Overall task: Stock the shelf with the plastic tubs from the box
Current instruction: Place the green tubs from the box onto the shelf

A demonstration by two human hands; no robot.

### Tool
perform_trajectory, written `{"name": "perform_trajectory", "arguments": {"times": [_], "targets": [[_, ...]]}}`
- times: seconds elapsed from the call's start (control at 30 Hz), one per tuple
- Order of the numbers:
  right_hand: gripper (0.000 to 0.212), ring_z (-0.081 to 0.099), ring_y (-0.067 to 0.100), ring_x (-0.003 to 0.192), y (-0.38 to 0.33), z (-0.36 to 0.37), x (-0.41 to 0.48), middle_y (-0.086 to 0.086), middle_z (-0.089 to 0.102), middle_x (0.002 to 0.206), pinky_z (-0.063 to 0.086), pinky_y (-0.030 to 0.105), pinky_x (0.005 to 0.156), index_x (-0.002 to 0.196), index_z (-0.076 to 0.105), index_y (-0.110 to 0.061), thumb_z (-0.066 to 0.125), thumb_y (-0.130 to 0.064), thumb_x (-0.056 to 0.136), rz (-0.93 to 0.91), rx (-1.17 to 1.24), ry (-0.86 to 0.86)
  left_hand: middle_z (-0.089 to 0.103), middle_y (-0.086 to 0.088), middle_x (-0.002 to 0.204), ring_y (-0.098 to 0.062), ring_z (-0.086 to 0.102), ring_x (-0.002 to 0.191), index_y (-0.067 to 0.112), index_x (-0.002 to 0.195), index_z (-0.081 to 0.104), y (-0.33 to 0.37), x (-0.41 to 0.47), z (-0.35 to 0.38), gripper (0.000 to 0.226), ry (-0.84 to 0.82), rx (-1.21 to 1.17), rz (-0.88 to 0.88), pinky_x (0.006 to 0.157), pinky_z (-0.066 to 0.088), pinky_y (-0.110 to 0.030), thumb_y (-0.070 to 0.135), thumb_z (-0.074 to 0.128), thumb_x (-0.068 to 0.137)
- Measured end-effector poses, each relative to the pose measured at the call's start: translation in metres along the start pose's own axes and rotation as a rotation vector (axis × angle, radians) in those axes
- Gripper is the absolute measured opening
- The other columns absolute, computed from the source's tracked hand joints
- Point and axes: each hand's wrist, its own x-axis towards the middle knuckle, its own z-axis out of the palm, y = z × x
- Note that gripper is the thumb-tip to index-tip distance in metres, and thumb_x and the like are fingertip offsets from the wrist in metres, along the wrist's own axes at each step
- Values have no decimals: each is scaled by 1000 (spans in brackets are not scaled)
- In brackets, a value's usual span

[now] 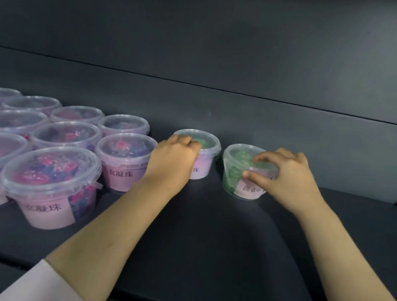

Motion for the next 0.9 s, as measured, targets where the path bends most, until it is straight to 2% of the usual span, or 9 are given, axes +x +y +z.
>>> {"name": "perform_trajectory", "arguments": {"times": [0.13, 0.23, 0.3, 0.4, 0.53, 0.63, 0.7, 0.77, 0.9], "targets": [[48, 41, 33, 100, -13, 22, 1, 3, 58, 103, 42, 34, 85, 108, 70, -23, 70, -58, 74, 55, -174, 146, 64, -2, 108, -25, 57, 100, 16, 110, 62, 2, -1, 1, 27, 19, 13, -3, 70, 45, -33, 11, 66, 84], [51, 45, 36, 106, -10, 34, 3, 3, 59, 113, 20, 18, 89, 112, 70, -24, 56, -62, 80, 56, -84, 132, 61, -4, 113, -26, 54, 106, 15, 113, 59, 3, -1, 2, 25, 22, -14, -3, 72, 45, -34, 10, 59, 89], [54, 50, 30, 113, -5, 32, 4, 3, 61, 118, 12, 10, 90, 111, 70, -25, 45, -60, 79, 28, 2, 114, 61, -5, 114, -27, 54, 107, 14, 114, 59, 3, -2, 2, 26, 27, -23, -9, 73, 46, -34, 9, 59, 89], [43, 54, 25, 113, 2, 25, 5, -2, 64, 115, 6, 0, 92, 106, 71, -28, 52, -54, 78, 11, 63, 92, 60, -5, 115, -27, 54, 109, 13, 116, 59, 4, -3, 2, 26, 26, -40, -10, 72, 47, -34, 10, 58, 89], [26, 54, 32, 101, -1, 29, 4, -1, 65, 109, 18, 7, 85, 100, 74, -26, 71, -42, 81, 27, 24, 121, 60, -6, 115, -28, 54, 109, 12, 115, 59, 6, -5, 0, 26, 29, -32, -15, 67, 43, -32, 10, 58, 89], [24, 55, 35, 101, -3, 33, 4, -1, 64, 108, 10, -3, 88, 100, 74, -26, 73, -39, 80, 40, 20, 133, 56, -5, 119, -26, 50, 115, 12, 118, 55, 6, -6, 1, 32, 19, -22, -20, 66, 37, -29, 5, 54, 87], [27, 54, 33, 104, -2, 32, 3, -3, 64, 111, 15, 0, 88, 104, 73, -27, 71, -41, 81, 42, 14, 120, 55, -5, 122, -25, 48, 117, 12, 119, 53, 7, -5, 2, 35, 21, -31, -24, 71, 42, -30, 4, 53, 86], [35, 49, 30, 107, -6, 28, 1, -3, 62, 116, 24, 12, 85, 114, 70, -26, 68, -42, 83, 56, 7, 97, 57, -7, 120, -27, 50, 115, 11, 119, 55, 7, -5, 3, 34, 32, -50, -14, 80, 46, -33, 6, 54, 85], [42, 52, 28, 112, -22, 4, -7, 1, 60, 121, 30, 25, 91, 121, 64, -22, 65, -44, 84, 37, -33, 103, 65, -17, 114, -41, 54, 116, 4, 112, 64, 7, -4, -1, 34, 139, -77, 66, 98, 45, -47, 17, 64, 80]]}}
